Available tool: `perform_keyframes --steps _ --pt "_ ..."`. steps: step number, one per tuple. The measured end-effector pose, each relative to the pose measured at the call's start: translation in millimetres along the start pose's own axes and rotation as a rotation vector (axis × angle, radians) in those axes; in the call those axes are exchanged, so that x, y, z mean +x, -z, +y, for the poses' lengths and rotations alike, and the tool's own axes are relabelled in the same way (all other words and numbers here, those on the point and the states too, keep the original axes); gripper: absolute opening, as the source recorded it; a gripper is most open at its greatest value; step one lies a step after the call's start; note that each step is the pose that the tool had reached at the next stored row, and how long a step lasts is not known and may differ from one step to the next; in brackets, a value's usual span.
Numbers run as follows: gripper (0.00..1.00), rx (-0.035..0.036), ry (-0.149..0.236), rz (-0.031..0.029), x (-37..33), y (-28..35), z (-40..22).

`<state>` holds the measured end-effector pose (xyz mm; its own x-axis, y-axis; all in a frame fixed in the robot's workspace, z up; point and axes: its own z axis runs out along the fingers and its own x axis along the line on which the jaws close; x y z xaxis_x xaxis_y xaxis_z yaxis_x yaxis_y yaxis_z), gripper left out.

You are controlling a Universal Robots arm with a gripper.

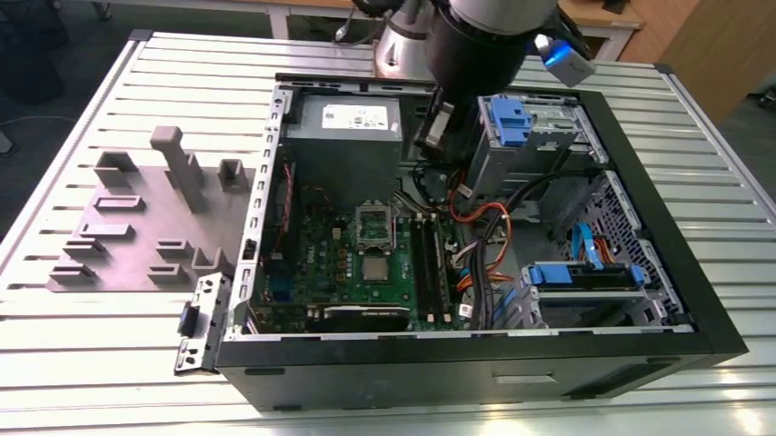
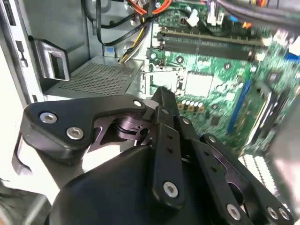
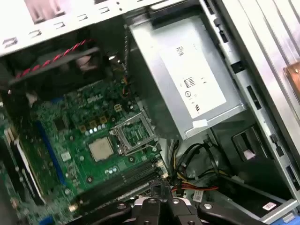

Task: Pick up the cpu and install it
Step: 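Close the cpu cover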

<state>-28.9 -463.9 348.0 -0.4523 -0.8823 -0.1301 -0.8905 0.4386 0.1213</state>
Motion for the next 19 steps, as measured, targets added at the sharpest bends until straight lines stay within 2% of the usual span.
perform_keyframes --steps 4,7,10,13,16,19 --pt "0.11 0.0157 -0.122 0.0042 -0.6 3.6 13.0" --pt "0.11 0.0313 -0.242 0.0071 -1.6 6.9 25.6" --pt "0.11 0.0511 -0.391 0.0094 -3.3 10.9 41.1" --pt "0.11 0.0742 -0.563 0.0102 -6.0 15.3 58.6" --pt "0.11 0.0974 -0.734 0.0089 -9.4 19.4 75.4" --pt "0.11 0.1169 -0.873 0.0063 -12.6 22.6 88.8"
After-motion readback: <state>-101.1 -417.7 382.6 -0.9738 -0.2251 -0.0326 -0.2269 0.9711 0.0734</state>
